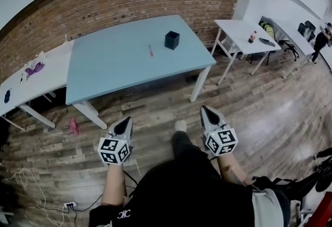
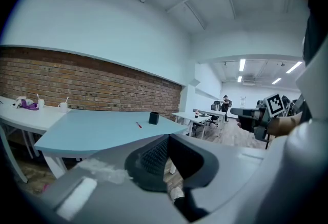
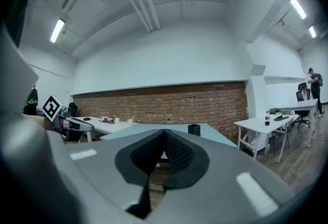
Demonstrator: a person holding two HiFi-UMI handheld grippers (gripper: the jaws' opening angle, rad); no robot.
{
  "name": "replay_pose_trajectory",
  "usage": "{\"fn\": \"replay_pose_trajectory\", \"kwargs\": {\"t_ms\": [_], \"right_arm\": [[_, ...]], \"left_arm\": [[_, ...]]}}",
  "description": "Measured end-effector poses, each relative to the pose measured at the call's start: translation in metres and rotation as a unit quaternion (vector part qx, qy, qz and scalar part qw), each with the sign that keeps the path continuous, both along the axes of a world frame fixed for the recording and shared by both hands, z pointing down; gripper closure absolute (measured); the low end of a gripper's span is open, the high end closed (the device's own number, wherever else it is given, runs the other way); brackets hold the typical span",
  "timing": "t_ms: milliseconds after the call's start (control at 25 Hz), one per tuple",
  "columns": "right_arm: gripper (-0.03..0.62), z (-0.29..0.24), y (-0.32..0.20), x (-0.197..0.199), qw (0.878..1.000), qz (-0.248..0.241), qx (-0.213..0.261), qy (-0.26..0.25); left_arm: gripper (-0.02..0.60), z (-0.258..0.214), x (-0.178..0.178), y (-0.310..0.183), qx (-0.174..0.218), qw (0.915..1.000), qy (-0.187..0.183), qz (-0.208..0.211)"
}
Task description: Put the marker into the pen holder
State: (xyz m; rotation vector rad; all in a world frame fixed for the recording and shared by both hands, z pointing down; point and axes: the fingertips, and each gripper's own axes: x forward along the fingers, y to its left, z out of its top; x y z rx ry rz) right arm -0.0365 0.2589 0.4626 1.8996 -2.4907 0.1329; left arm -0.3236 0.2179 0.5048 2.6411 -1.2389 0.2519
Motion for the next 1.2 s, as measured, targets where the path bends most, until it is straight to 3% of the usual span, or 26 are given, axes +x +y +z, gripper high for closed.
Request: {"fn": "replay_pose_trajectory", "kwargs": {"t_ms": [240, 520, 1200], "right_arm": [[0.588, 0.01, -0.065, 0.001, 0.998, -0.032, 0.014, 0.043], [0.588, 0.007, -0.183, 0.032, 0.999, -0.048, 0.012, 0.022], [0.588, 0.027, -0.395, 0.124, 0.997, -0.059, -0.042, -0.002]], "left_arm": [[0.575, 0.009, -0.005, -0.048, 0.004, 0.9995, 0.0, -0.033], [0.575, 0.025, -0.001, -0.151, -0.017, 0.9956, 0.002, -0.092], [0.575, 0.026, 0.105, -0.364, -0.062, 0.9942, -0.024, -0.084]]}}
